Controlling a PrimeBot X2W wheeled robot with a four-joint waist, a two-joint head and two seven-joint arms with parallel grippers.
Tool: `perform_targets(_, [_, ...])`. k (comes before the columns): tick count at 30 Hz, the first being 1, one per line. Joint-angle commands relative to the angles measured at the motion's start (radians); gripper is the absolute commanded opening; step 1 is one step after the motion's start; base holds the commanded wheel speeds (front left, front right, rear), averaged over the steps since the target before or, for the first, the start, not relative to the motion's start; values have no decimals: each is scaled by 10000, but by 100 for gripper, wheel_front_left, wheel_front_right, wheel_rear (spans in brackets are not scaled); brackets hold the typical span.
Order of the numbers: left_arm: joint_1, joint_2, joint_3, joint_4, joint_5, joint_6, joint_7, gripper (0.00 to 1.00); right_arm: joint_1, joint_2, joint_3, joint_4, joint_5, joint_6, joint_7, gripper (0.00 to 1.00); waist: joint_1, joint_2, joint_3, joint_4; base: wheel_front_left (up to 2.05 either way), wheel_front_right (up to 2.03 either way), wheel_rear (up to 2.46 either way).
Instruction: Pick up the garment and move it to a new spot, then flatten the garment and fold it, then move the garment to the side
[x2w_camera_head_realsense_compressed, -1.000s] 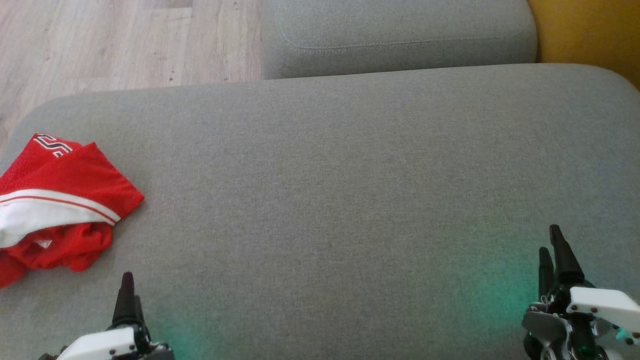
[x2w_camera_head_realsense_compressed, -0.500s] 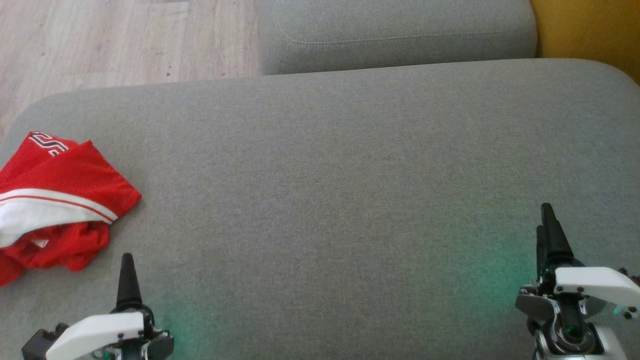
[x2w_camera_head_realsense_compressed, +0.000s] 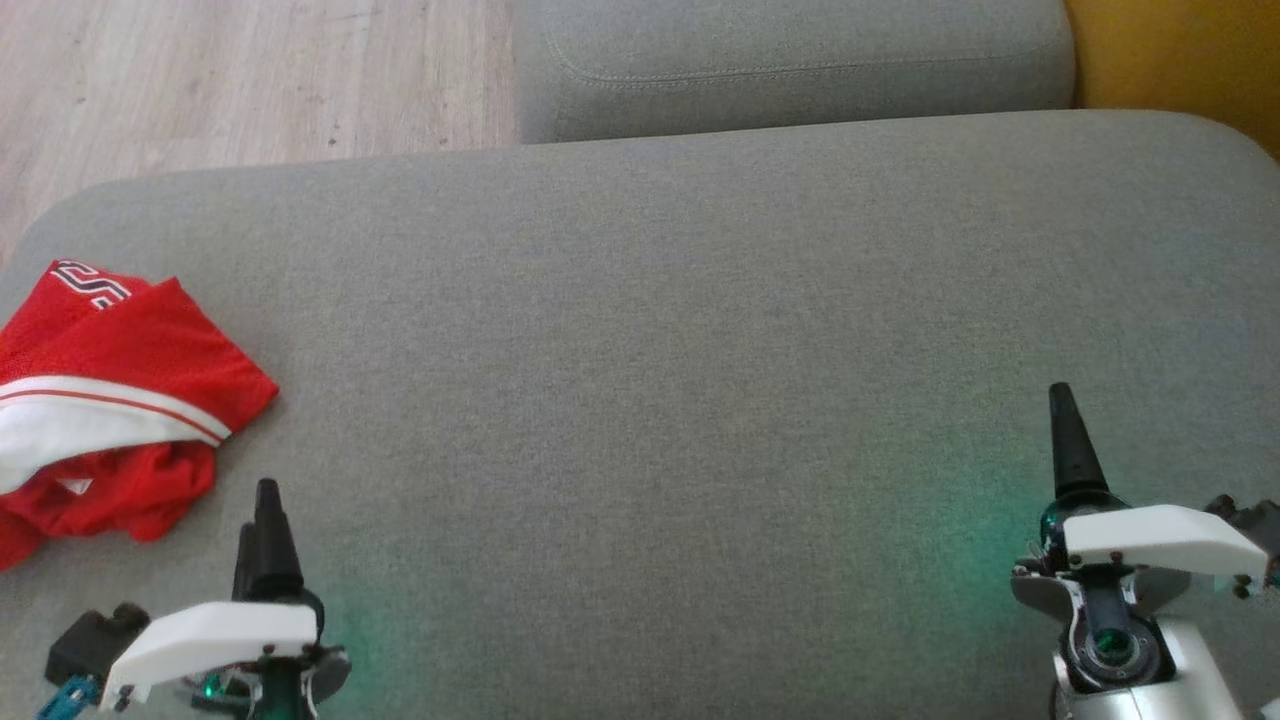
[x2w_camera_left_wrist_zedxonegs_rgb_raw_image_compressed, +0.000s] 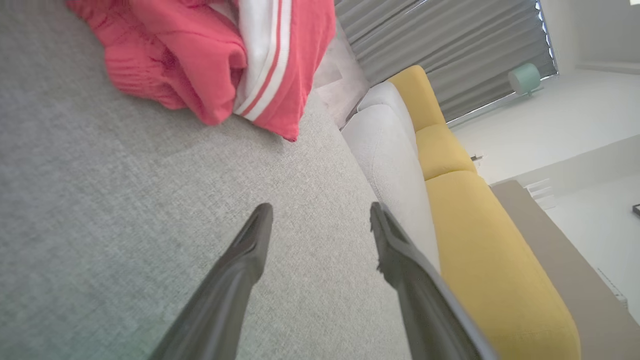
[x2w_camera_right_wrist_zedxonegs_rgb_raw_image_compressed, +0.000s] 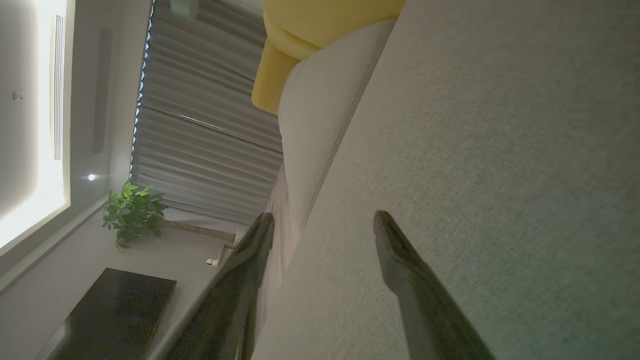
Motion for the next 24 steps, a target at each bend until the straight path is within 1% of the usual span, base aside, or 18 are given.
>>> perform_targets(1, [-558,235,2,-265,406,0,-128,100,-647,-188,145,-243,-347,1,-135,100,-1,0,7,-2,0,0,0])
perform_targets(8, [-674,299,-200,-134,1487,39,-333,100,-820,-128,253,-58,-1436,1,-342,100,-1,0,18,-17,0,0,0])
perform_targets(9, [-674,299,-200,-134,1487,39,-333,100,-820,-128,253,-58,-1436,1,-342,100,-1,0,18,-17,0,0,0])
perform_targets(24, [-679,418,-585,-23,3465,376,-774,100,-988,-22,618,123,-3498,1,-785,100,-1,0,37,-56,0,0,0])
